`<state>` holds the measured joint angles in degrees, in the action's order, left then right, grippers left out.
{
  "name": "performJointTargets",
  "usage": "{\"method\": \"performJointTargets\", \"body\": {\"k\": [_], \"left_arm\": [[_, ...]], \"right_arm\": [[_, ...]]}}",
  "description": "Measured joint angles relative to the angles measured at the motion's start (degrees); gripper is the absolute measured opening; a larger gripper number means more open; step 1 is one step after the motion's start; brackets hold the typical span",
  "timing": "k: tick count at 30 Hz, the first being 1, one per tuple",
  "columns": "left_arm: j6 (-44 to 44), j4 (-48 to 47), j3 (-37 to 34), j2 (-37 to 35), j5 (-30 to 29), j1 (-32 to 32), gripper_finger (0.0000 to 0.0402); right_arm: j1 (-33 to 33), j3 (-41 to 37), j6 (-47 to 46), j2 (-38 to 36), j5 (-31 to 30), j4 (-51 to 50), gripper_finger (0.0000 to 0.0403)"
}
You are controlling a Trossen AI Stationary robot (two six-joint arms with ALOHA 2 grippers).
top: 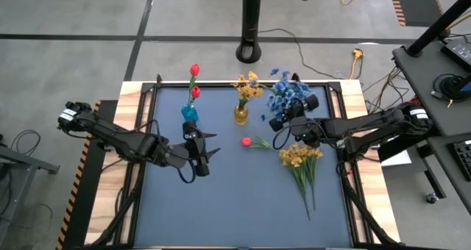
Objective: Sort flowers into vase by color
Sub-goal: Put the blue flowers into the green vase
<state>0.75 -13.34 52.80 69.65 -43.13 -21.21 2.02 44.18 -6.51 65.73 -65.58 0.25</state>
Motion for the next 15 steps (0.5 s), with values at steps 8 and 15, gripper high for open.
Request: {"method": "performJointTargets", "body": {"k": [8, 15], "left_arm": [[0.06, -0.27, 0.00, 0.00, 0.00, 0.00, 0.0210], [0.31, -0.82, 0.00, 0.00, 0.00, 0.00, 0.0210]], "right_arm": [[0.02, 0.00, -1.11, 0.01, -0.01, -0.15, 0.0034], [0.02, 0.00, -4.84, 0.01, 0.02, -5.56, 0.0034]]}}
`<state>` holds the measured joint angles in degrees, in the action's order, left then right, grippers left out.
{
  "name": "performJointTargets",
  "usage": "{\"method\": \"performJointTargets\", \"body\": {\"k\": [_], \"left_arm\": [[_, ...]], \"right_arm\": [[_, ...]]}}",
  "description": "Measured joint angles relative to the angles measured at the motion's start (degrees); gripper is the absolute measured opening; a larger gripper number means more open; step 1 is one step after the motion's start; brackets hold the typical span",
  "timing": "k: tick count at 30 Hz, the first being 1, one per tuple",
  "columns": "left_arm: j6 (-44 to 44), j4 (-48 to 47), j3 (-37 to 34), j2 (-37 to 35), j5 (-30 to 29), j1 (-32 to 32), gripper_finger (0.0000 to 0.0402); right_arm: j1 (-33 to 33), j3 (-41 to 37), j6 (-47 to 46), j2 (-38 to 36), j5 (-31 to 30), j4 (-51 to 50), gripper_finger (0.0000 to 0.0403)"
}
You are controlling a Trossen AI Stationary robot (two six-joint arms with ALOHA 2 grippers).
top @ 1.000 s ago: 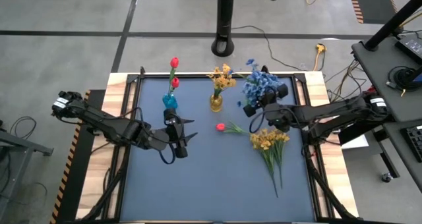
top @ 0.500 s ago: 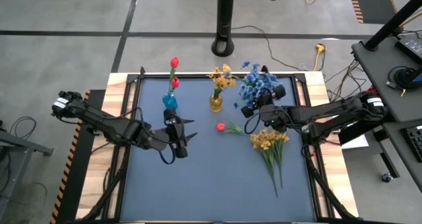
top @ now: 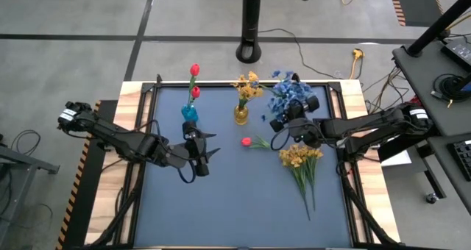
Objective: Sort flowers into vase by color
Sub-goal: Put the blue flowers into the green vase
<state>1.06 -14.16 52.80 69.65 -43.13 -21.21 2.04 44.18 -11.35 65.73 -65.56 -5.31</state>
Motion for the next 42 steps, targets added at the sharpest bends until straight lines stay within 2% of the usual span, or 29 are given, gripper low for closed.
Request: {"method": "performJointTargets", "body": {"k": [22, 42], "left_arm": [[0.54, -0.03, 0.00, 0.00, 0.01, -0.01, 0.0210], [1.00, -0.01, 0.00, 0.00, 0.02, -0.02, 0.0210]], "right_arm": [[-0.33, -0.86, -5.30, 0.02, 1.26, -2.91, 0.0034], [-0.42, -3.93, -5.24, 0.07, 1.53, -2.96, 0.0034]]}}
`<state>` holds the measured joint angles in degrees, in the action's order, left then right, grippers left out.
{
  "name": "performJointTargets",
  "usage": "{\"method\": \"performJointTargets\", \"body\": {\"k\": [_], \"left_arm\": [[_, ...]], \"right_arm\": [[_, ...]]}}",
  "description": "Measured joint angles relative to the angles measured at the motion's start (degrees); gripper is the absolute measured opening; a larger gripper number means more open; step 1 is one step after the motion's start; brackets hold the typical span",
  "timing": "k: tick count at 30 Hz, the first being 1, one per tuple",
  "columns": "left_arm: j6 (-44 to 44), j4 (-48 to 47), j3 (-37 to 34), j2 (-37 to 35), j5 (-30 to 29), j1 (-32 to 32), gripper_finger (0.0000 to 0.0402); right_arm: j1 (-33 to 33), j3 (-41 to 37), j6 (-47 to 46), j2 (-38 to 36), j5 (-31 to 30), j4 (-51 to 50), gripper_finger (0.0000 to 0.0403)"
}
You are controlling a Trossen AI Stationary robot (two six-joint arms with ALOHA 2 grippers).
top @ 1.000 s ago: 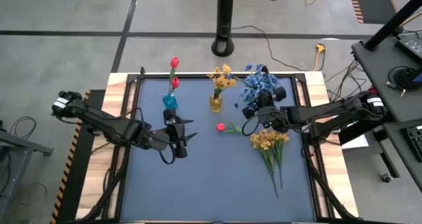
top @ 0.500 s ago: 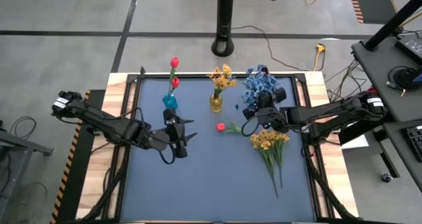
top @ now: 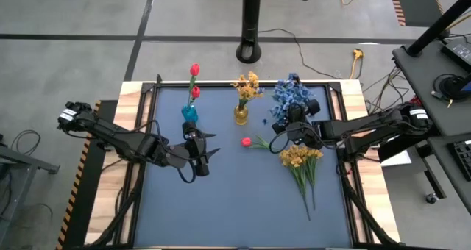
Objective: Sort flowers into vase by color
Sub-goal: Put the blue flowers into the green vase
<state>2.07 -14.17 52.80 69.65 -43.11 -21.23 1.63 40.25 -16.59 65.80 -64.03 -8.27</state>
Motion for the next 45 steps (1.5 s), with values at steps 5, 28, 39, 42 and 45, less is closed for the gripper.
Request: {"method": "performJointTargets", "body": {"k": [5, 28, 39, 42, 45], "left_arm": [[-0.02, 0.00, 0.00, 0.00, 0.00, 0.00, 0.0210], [0.00, -0.01, -0.01, 0.00, 0.00, 0.00, 0.0210], [0.00, -0.12, -0.01, 0.00, 0.00, 0.00, 0.0210], [0.02, -0.20, -0.02, 0.00, 0.00, 0.00, 0.0210], [0.00, -0.20, -0.02, 0.00, 0.00, 0.01, 0.0210]], "right_arm": [[-0.44, -0.02, 0.05, 0.00, 0.17, 0.02, 0.0034], [-0.52, 3.33, 0.03, -0.09, 1.51, -0.51, 0.0169], [-0.39, 6.20, -0.55, -0.13, 4.57, -3.36, 0.0216], [-0.39, 7.79, -2.62, -0.13, 4.57, -7.33, 0.0215], [-0.39, 9.11, -3.39, -0.16, 4.81, -9.44, 0.0207]]}}
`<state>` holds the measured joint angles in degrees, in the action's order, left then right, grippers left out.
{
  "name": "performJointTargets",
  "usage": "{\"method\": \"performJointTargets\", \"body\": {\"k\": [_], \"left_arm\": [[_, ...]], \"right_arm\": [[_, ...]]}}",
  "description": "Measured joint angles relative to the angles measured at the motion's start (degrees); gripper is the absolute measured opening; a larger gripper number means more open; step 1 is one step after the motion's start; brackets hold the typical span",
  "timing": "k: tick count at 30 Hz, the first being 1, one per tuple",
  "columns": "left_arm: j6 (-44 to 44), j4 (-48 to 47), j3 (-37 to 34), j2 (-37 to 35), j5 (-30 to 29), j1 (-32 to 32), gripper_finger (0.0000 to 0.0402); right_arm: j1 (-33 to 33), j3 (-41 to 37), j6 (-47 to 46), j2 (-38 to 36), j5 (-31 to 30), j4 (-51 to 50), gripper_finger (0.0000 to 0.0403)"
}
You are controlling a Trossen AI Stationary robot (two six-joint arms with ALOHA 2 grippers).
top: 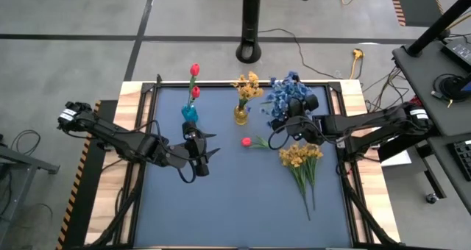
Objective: Sort flowers into vase by color
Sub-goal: Put the blue flowers into the green vase
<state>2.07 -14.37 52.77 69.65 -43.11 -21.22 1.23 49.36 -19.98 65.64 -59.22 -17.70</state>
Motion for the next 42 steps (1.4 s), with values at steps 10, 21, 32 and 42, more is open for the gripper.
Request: {"method": "performJointTargets", "body": {"k": [10, 21, 32, 42], "left_arm": [[0.02, -0.17, 0.00, 0.00, 0.00, 0.01, 0.0210], [0.04, -0.22, 0.00, 0.00, 0.02, -0.01, 0.0210], [0.09, -0.24, 0.00, 0.02, 0.02, 0.01, 0.0210], [0.17, -0.24, 0.00, 0.02, 0.02, -0.01, 0.0210]], "right_arm": [[-0.13, 2.30, -3.63, -0.04, 1.24, -4.86, 0.0108], [-0.25, 1.66, -4.09, 0.03, 1.22, -6.07, 0.0032], [-2.38, -0.78, -5.60, 0.05, 2.77, -6.20, 0.0029], [-2.52, -2.22, -5.85, 0.07, 2.82, -6.45, 0.0029]]}}
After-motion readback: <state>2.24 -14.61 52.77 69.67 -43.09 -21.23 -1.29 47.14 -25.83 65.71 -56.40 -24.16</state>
